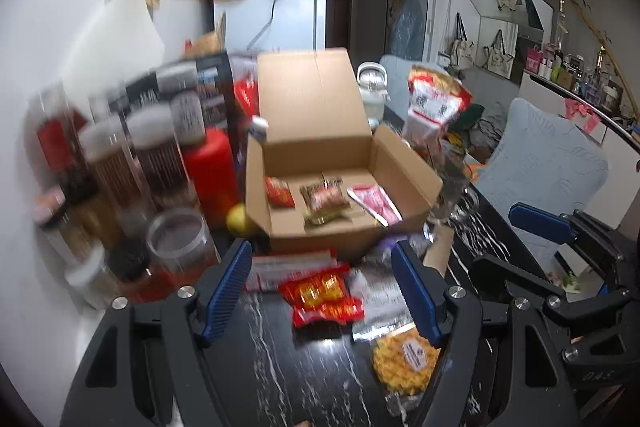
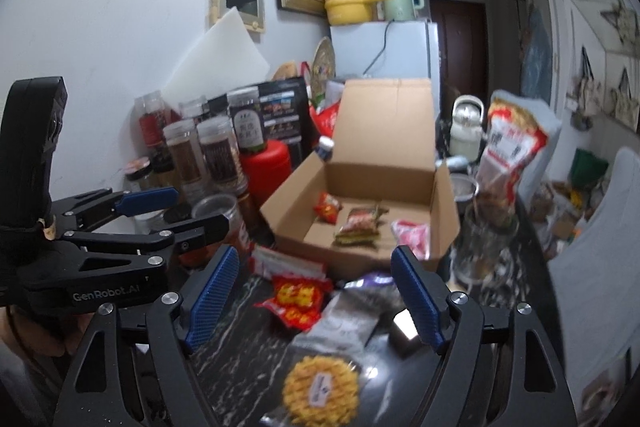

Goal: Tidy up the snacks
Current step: 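Move both tools back from the box toward the snacks on the counter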

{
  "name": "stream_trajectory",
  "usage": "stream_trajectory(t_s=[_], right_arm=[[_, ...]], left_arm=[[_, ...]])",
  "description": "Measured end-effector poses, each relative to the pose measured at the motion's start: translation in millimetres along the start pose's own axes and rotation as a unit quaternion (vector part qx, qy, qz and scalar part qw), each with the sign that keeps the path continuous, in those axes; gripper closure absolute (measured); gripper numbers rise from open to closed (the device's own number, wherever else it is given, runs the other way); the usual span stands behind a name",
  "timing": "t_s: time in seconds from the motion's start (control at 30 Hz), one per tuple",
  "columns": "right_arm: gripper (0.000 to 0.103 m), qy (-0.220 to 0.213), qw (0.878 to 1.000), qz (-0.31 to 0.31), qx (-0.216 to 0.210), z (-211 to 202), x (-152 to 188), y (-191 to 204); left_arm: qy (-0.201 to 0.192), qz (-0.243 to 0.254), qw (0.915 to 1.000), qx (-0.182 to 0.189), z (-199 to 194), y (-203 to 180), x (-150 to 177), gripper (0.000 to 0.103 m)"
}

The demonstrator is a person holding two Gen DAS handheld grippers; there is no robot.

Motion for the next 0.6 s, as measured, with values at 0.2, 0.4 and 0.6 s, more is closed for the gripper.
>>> stream_trajectory(t_s=[0.2,0.4,0.6], right_arm=[[0.024,0.025,0.999,0.029,-0.008,8.0,31.1,1.1],[0.024,0.053,0.998,0.036,0.017,18.2,58.7,-1.8],[0.024,0.079,0.996,0.048,0.017,29.9,87.5,-3.1]], left_arm=[[0.033,-0.014,0.9993,0.0,14.1,13.0,25.0,0.031],[0.063,-0.008,0.9979,-0.016,24.8,22.1,53.0,0.031],[0.09,-0.02,0.9957,0.0,28.6,25.5,76.1,0.031]])
Point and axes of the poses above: each gripper's, at about its wrist camera, not at the fingertips, and z roughly the way its jaws point, y to its left, x to its underside, the point moved 7 cm from there along z, roughly the way its jaws point, and after that the axes turned 4 degrees about -z, right-handed, at the moved point
